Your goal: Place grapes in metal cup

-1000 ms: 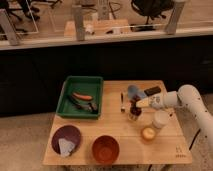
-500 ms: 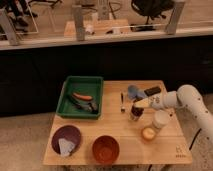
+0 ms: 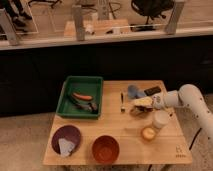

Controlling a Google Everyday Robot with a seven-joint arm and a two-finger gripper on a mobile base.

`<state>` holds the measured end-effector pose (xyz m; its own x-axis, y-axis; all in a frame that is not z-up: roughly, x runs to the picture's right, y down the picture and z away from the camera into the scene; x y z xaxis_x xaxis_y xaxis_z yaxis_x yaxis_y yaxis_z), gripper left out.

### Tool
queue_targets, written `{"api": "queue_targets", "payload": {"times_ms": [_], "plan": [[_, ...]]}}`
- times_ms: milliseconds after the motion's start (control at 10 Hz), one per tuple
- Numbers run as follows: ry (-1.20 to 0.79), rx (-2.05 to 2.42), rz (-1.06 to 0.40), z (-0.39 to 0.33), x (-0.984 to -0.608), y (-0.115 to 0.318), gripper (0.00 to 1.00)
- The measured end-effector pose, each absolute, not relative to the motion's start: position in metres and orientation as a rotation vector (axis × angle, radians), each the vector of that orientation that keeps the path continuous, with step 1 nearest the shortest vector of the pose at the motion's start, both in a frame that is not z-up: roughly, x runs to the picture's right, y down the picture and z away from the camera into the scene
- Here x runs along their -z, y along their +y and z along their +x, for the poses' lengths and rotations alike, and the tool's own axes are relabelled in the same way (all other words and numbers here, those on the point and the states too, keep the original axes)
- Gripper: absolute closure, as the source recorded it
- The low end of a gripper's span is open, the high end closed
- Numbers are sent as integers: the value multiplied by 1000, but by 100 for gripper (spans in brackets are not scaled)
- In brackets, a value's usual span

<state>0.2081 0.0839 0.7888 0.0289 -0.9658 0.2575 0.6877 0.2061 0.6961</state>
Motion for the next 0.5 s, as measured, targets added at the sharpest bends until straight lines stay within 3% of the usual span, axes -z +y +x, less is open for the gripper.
{"api": "queue_targets", "payload": {"times_ms": [500], "plan": [[-774,1339,410,206,-762,59,20]]}}
